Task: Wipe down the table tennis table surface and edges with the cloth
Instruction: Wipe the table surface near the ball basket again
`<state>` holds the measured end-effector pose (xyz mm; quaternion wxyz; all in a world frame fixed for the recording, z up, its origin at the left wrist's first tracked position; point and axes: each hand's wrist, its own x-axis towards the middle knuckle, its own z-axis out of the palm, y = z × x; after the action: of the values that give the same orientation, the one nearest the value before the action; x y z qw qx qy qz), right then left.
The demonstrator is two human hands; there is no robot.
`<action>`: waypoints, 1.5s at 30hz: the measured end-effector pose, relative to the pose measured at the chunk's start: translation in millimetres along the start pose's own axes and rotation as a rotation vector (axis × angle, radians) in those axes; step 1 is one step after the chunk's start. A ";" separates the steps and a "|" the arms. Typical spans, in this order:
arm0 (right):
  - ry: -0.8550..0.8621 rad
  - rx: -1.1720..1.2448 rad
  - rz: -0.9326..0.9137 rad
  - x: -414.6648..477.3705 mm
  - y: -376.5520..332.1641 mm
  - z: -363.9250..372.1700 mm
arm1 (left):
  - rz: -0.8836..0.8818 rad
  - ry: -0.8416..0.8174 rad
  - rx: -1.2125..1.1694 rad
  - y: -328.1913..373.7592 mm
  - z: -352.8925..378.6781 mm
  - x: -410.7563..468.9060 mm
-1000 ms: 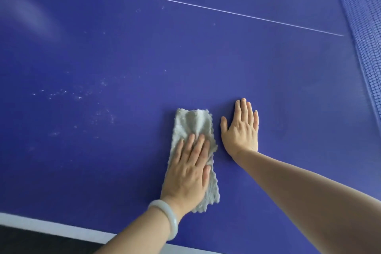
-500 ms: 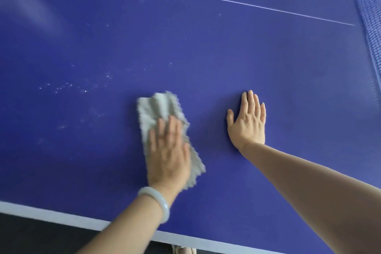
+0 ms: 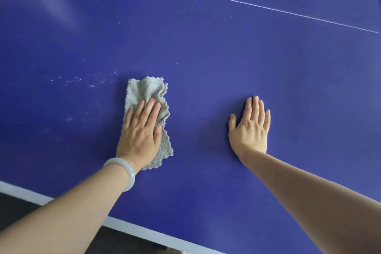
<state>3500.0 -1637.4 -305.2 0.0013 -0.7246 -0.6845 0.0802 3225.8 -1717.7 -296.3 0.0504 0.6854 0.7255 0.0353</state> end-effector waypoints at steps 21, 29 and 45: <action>0.007 0.191 -0.120 -118.2 -90.9 20.2 | 0.008 -0.031 -0.064 -1.1 0.2 2.3; 0.037 0.120 -0.070 -117.1 -97.3 23.7 | 0.105 -0.023 -0.074 -1.2 7.6 -43.8; 0.097 0.094 -0.043 -122.3 -103.0 24.1 | -0.030 -0.017 0.028 -156.3 -11.6 -86.9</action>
<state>3388.9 -1754.8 -303.5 0.0702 -0.7120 -0.6944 0.0769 3074.2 -1813.3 -301.4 0.0475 0.6756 0.7355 0.0185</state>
